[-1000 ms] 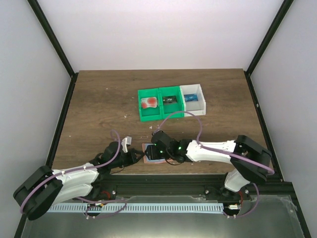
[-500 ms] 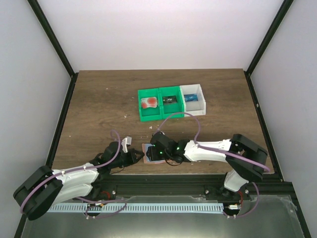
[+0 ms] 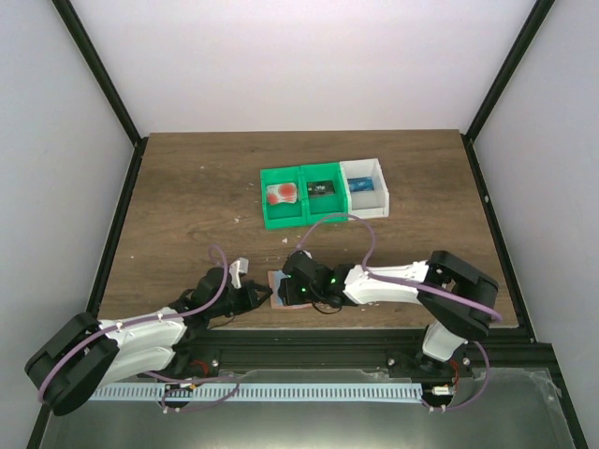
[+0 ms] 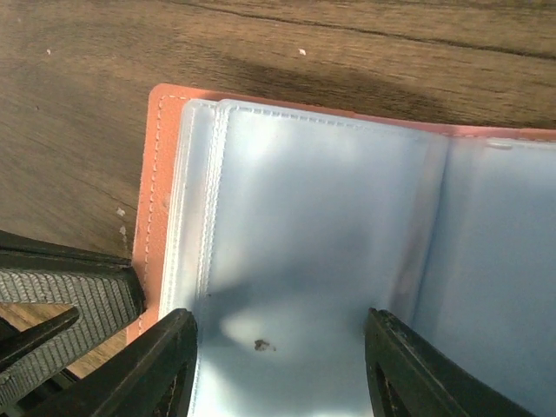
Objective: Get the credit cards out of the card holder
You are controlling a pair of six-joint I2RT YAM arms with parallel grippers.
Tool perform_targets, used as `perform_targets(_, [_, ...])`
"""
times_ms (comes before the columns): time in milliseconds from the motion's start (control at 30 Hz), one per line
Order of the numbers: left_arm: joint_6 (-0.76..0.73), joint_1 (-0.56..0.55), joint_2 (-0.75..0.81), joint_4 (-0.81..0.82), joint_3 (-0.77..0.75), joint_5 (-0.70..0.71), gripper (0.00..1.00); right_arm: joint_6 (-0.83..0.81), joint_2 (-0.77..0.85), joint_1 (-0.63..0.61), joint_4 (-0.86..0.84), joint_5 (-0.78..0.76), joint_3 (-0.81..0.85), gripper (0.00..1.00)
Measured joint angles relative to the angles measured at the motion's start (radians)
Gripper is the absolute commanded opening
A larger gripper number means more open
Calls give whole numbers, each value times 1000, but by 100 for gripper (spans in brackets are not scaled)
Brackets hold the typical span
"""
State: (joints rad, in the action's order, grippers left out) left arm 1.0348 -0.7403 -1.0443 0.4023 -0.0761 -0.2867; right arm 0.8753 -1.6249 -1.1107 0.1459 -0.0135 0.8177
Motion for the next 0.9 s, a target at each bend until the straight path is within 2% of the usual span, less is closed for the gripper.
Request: perform_targets(900, [-3,0,1,-6,8,13,0,6,34,0,134,-127,1,49])
